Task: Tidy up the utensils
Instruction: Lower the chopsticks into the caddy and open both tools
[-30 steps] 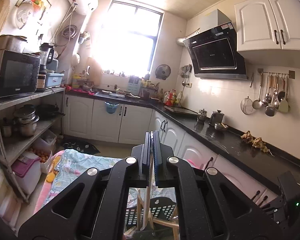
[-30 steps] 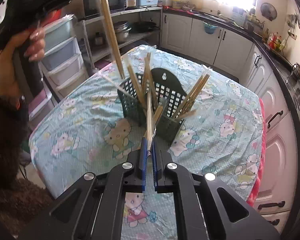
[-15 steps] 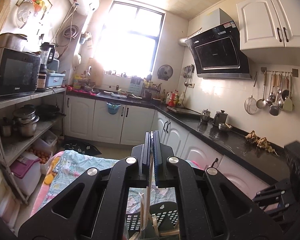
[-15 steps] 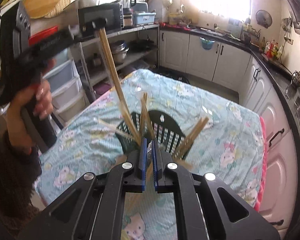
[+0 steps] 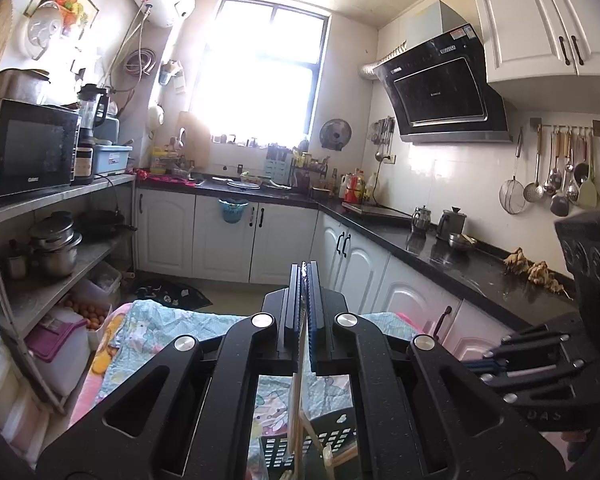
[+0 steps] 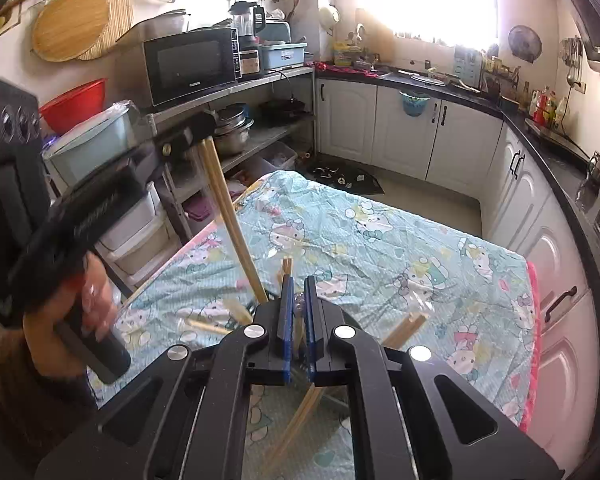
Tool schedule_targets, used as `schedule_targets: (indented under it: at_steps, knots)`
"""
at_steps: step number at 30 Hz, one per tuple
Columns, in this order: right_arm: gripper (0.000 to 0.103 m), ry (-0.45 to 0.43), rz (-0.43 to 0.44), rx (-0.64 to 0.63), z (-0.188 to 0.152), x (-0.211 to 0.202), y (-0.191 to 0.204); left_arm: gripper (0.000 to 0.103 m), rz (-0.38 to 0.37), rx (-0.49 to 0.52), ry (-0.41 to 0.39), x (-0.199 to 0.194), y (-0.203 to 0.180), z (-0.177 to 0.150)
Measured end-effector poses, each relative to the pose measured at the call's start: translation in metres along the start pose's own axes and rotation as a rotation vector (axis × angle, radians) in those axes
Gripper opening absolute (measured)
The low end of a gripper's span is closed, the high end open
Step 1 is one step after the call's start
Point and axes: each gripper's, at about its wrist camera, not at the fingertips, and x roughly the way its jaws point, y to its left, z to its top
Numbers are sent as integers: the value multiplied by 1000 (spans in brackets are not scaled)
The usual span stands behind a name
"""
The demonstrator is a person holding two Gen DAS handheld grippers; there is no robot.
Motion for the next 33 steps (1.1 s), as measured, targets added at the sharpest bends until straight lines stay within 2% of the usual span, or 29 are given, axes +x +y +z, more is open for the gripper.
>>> schedule_targets:
  at_steps: [11, 18, 30, 32, 33]
  knots:
    - [6, -12, -11, 40, 2, 31, -3, 1, -8, -15, 30, 15, 9, -20]
    - [6, -66, -44, 51, -2, 40, -7, 1, -15, -58, 77, 21, 20, -34]
    - [7, -120, -64, 110, -6, 46, -15, 1, -18, -58, 136, 28, 21, -51]
    - [11, -126, -68, 118, -7, 46, -18, 3, -11, -61, 153, 29, 23, -54]
    - [12, -129, -67, 122, -8, 45, -20, 8, -9, -64, 163, 29, 24, -55]
